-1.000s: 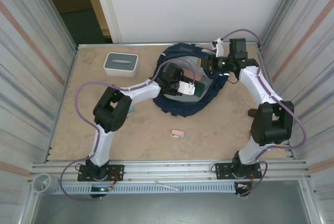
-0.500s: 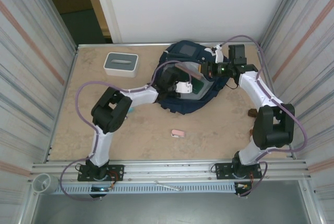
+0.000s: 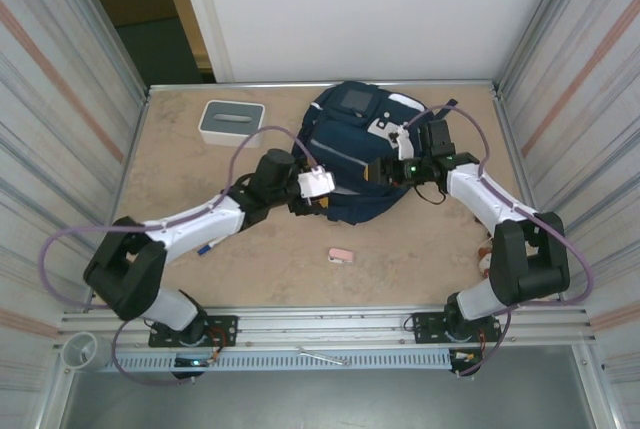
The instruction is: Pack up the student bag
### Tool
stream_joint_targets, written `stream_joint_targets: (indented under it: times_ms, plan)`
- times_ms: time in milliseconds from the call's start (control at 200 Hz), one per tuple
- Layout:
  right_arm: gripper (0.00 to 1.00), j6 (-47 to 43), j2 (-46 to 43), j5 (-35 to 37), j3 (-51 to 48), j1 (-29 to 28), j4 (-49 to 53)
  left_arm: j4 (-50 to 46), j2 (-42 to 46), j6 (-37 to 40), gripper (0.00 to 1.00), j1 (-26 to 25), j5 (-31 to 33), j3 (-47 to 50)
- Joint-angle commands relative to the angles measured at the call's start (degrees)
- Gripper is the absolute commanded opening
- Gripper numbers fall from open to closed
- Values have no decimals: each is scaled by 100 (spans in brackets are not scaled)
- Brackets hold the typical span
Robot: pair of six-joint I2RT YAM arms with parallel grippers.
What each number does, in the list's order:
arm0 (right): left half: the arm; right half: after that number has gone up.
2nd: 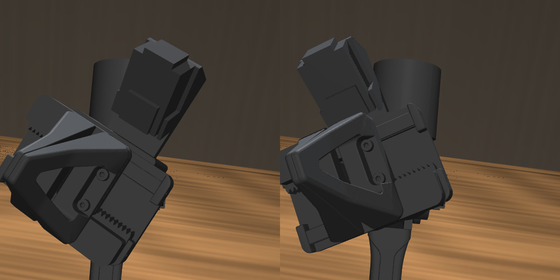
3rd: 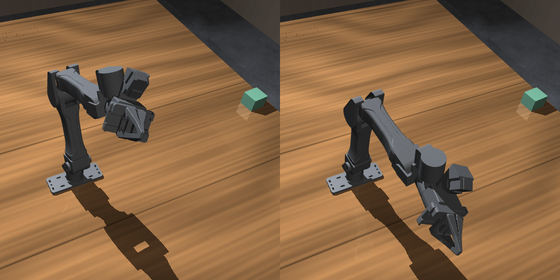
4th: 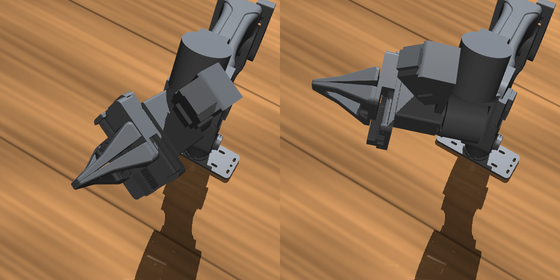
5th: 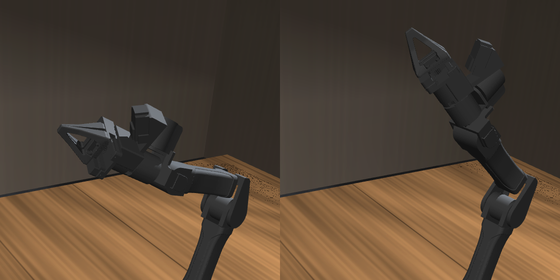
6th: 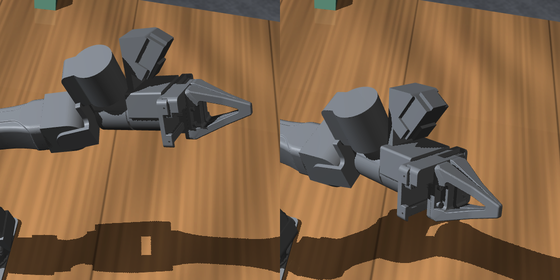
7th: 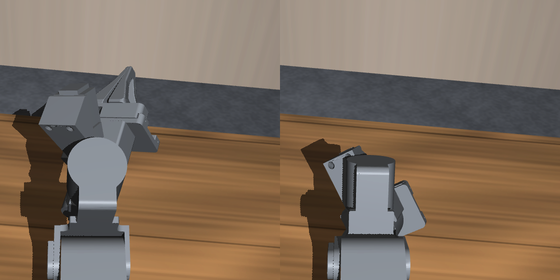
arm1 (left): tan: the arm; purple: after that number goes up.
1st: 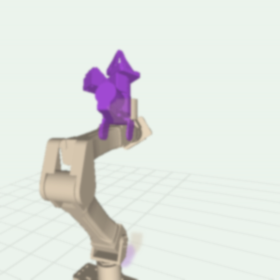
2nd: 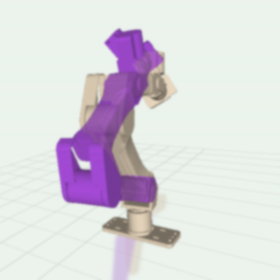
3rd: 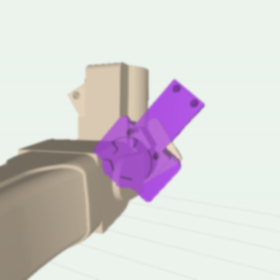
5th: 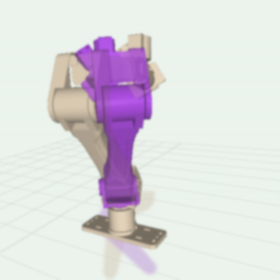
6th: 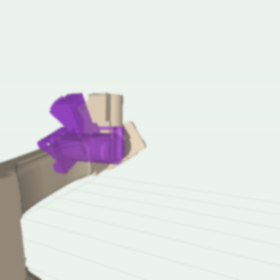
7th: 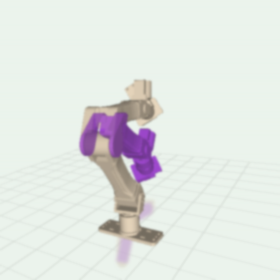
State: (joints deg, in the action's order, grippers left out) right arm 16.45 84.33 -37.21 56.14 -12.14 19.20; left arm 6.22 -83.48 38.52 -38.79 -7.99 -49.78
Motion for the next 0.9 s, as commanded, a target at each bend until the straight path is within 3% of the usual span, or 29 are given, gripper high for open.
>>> stream_joint_targets:
  times_ms: [0, 60, 115, 271, 491, 686, 827, 897]
  plan:
    - [60, 349, -542, 450, -251, 490, -342, 270, 222, -2042, 86, 342, -270, -76]
    - [69, 880, -574, 532, -437, 810, -996, -32, -56, -3152, 86, 627, -180, -507]
    - [76, 1195, -397, 927, -443, 956, -1372, -387, -547, -4175, 85, 949, -471, -1007]
    - [78, 1551, 735, 1905, 294, 1103, -1445, -825, -2180, -5650, 78, 1518, -1567, -2152]
    - [71, 1675, 2287, 1368, 1614, 1026, -1263, -429, -3116, -6126, 77, 1106, -2075, -2348]
    - [70, 1089, 3185, 1190, 2886, 680, -489, 517, -3201, -6687, 75, 121, -2370, -1995]
    - [70, 712, 3907, 1020, 4106, 414, 114, 525, -3375, -6599, 75, -508, -2423, -2519]
    - [70, 395, 4248, 1401, 4899, 324, 775, 395, -3338, -6200, 77, -727, -2419, -2789]
